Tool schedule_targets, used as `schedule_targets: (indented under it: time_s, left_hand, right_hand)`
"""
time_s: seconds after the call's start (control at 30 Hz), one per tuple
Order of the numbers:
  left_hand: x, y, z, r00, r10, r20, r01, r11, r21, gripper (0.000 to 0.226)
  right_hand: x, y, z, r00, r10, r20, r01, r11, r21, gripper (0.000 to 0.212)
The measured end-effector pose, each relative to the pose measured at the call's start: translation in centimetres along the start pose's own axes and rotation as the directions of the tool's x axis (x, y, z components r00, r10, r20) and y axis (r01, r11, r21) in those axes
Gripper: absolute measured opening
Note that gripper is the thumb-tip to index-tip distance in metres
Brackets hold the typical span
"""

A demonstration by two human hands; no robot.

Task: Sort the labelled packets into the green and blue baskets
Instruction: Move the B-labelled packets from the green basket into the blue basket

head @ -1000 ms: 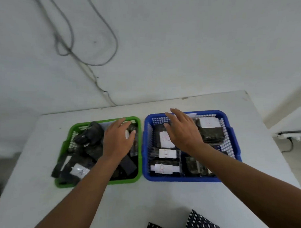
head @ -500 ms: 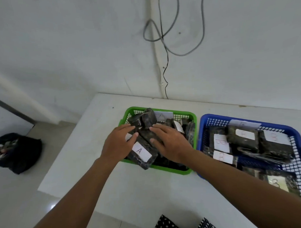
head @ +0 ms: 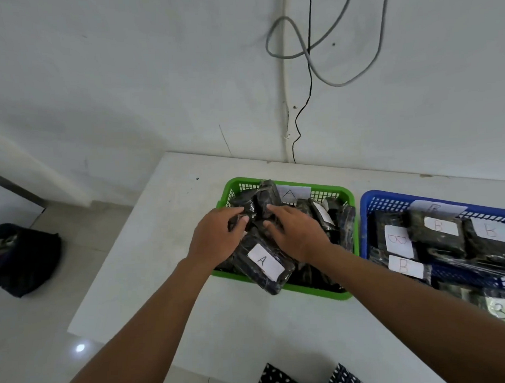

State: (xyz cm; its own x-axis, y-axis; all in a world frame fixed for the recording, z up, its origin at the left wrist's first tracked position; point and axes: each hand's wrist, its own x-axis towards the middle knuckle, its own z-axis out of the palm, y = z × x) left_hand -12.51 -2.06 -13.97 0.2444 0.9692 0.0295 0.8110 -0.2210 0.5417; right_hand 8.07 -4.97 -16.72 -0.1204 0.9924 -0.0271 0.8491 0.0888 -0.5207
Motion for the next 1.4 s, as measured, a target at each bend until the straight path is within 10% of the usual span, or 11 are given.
schedule_targets:
  time_s: [0.5, 0.67, 0.83, 1.07, 1.2, 1.4]
  left_hand:
    - [9.4, -3.3, 3.9, 0.972, 0.018, 0.235, -0.036, 0.997, 0.071, 0.043]
    - [10.3, -3.7, 4.1, 0.982, -0.029, 0.185, 0.042, 0.997, -0.065, 0.036]
    - [11.2, -2.9, 3.6, 0.979, -0.117, 0.167, 0.158, 0.954, -0.255, 0.040]
    - [11.0, 0.0, 2.8, 0.942, -0.183, 0.282, 0.326, 0.703, -0.632, 0.026]
    - [10.8, 1.1, 2.8, 0.857, -0.173, 0.486, 0.510, 0.422, -0.749, 0.018]
    - [9.9, 2.9, 3.7, 0.829, -0.149, 0.539, 0.553, 0.362, -0.750, 0.014]
  right_hand:
    - [9.3, 0.2, 3.3, 0.953, 0.280, -0.114, -0.287, 0.957, -0.048, 0.052]
    - [8.7, 1.6, 2.9, 0.922, 0.360, -0.142, -0.298, 0.895, 0.332, 0.045]
    - [7.6, 2.9, 0.1, 0.845, 0.533, -0.048, -0.302, 0.548, 0.780, 0.029]
    - [7.0, 2.1, -2.4, 0.868, 0.478, 0.134, -0.194, 0.079, 0.978, 0.027]
    - [6.4, 1.9, -2.4, 0.871, 0.453, 0.188, -0.263, 0.109, 0.959, 0.033]
    - [4.2, 3.0, -3.3, 0.852, 0.512, 0.105, -0.264, 0.248, 0.932, 0.015]
